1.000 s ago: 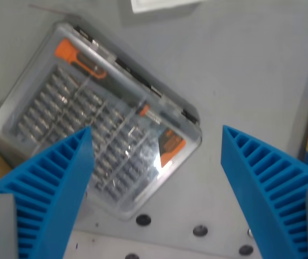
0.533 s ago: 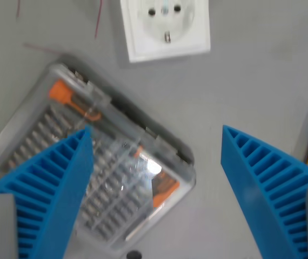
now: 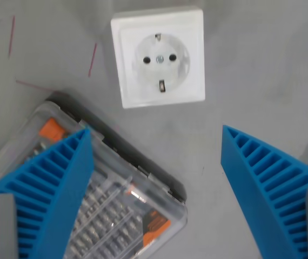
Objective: Move above the white socket
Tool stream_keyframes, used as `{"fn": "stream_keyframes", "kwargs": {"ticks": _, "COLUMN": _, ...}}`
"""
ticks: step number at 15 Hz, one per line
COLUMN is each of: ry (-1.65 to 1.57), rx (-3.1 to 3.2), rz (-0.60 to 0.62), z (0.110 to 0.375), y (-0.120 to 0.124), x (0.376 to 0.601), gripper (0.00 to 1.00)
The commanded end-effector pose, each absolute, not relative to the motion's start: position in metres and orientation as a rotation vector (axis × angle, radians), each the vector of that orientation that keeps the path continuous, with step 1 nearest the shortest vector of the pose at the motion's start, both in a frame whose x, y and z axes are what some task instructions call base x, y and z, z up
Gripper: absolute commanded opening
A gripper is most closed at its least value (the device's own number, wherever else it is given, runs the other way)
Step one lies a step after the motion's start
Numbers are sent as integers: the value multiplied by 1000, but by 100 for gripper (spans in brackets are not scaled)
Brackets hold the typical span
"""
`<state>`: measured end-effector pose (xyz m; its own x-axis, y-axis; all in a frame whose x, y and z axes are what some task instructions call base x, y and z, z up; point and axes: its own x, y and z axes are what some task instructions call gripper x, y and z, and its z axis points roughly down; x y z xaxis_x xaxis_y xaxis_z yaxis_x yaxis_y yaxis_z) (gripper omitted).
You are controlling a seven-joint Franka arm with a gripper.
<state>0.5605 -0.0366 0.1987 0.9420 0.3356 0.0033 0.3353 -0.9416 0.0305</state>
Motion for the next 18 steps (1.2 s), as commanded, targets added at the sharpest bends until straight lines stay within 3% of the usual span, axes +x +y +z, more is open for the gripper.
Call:
{"fn": "stream_keyframes", "kwargs": {"ticks": 1, "ry": 638, "rx": 3076, "rz": 30, "z": 193, "y": -35, "x": 575, "gripper": 100}}
{"fn": "stream_keyframes", "kwargs": {"ticks": 10, "ry": 652, "rx": 3070, "rz": 13, "z": 180, "y": -33, "x": 597, "gripper": 100}}
{"fn": "stream_keyframes", "kwargs": {"ticks": 18, "ry": 636, "rx": 3072, "rz": 17, "z": 177, "y": -32, "x": 601, "gripper": 100}}
